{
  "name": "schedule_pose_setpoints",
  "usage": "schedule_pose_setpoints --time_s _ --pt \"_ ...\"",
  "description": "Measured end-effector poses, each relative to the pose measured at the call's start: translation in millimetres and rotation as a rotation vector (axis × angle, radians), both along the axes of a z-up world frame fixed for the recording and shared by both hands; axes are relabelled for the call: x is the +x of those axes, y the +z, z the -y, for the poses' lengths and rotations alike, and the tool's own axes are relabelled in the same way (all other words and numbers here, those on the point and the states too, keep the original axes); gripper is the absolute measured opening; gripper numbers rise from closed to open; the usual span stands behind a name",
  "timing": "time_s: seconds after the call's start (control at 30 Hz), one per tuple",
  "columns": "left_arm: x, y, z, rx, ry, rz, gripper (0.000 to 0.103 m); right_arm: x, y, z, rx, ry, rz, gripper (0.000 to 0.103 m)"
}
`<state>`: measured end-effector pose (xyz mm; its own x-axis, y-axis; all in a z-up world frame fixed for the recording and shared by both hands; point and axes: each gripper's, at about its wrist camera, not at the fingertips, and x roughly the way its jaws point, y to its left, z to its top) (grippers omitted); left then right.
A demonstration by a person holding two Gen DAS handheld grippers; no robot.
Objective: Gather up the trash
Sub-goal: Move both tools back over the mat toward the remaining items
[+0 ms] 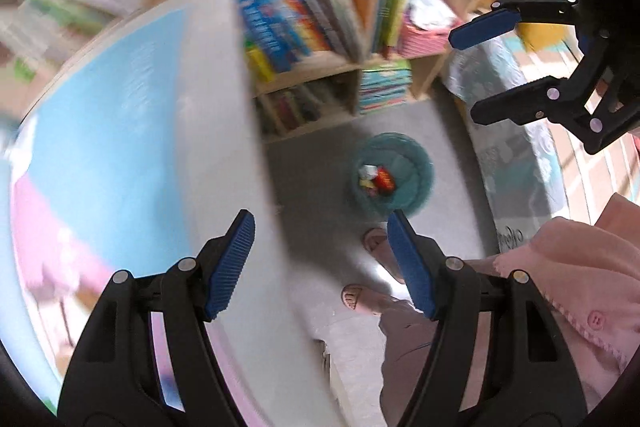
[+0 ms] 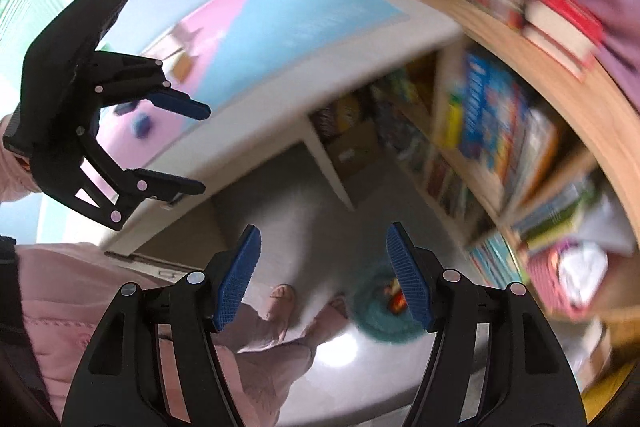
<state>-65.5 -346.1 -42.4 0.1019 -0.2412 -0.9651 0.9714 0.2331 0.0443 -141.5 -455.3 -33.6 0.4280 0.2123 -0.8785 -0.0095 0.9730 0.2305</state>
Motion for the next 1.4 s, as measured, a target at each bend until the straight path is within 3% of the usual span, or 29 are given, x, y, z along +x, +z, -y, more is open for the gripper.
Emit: schedule_pose_setpoints --time_s 0.37,0.6,1.1,1.27,1.4 --pt "53 20 -123 -0.007 0.352 0.078 0.067 93 13 -96 -0.016 0.335 0.04 0.066" --pt "62 26 -183 -0.005 0.488 0.105 0.067 129 15 -151 -0.024 0.474 0.052 0.066" --pt "96 23 -260 0.007 0.628 0.13 0.067 184 12 -225 -0.049 0.631 0.049 0.066" --pt "118 11 -277 0.04 0.643 0.129 0.068 211 8 -240 -0.07 0.652 0.049 0.074" --pt "139 1 -289 0.054 0.645 0.119 0.075 236 0 -250 -0.081 0.674 0.031 0.075"
